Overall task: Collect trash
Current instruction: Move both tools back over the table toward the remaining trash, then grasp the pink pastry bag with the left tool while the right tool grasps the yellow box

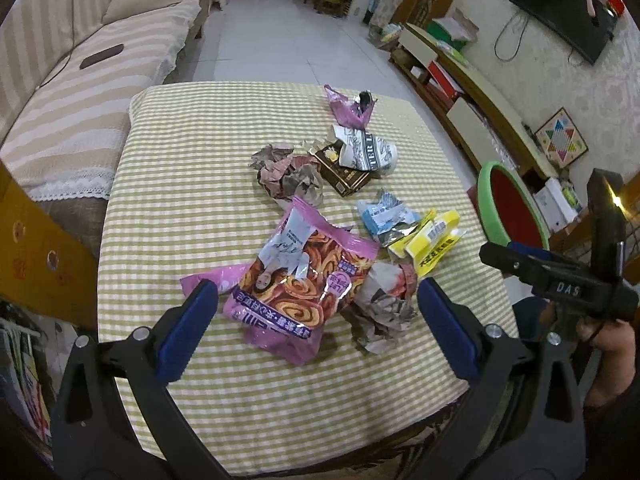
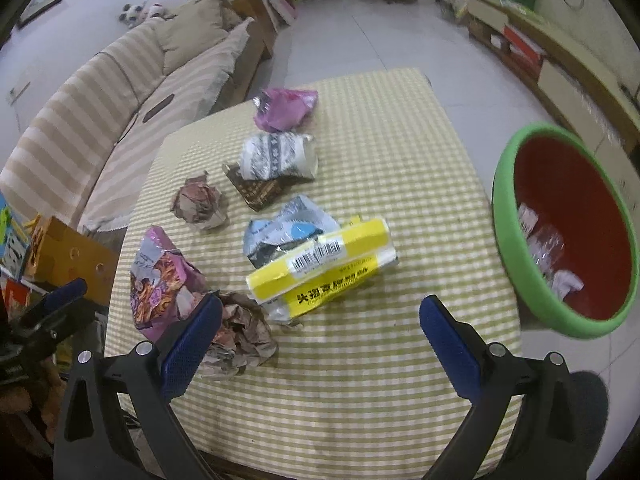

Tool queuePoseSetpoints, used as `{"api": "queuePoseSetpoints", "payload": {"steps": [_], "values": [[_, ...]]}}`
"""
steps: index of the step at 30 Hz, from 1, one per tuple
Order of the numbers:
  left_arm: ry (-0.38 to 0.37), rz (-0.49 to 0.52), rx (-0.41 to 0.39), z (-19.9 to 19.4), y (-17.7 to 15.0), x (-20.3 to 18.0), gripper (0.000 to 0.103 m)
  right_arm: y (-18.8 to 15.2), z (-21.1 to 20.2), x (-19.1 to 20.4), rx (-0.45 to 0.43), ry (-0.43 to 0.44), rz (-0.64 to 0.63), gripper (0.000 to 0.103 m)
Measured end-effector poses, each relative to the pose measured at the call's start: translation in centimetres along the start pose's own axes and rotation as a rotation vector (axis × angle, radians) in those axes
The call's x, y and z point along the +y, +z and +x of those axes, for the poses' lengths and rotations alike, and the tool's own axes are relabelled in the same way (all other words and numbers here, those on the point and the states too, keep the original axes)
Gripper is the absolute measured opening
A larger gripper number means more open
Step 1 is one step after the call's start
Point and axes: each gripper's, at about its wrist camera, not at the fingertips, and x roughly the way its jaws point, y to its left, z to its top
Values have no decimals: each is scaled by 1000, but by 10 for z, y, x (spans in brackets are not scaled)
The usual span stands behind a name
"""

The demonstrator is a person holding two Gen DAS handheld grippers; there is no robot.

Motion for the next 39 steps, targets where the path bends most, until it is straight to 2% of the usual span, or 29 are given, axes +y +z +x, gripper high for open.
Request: {"api": "queuePoseSetpoints", "payload": {"steps": [8,16,23,24,27,30,31,35,39], "values": [[11,14,55,33,6,9,98,4,35,-15,69,48,149,96],[0,22,77,54,13,13,98,12,71,-32,133,72,293,96],[-3,20,105,69,12,21,97,18,85,-28,134,79,282,94],[-5,18,108,70,11,22,95,18,86,-26,128,82,272,89],[-22,4,107,72,8,26,84,21,90,-18,134,102,236,74],[-55,-3,111,73,6,27,68,22,91,-15,142,122,221,64],[-52,0,116,74,6,27,57,21,91,-14,143,127,217,60],[-56,-3,116,71,6,30,37,23,85,-4,139,117,151,57],[-52,-20,110,65,6,36,26,23,75,6,127,105,101,49]]}}
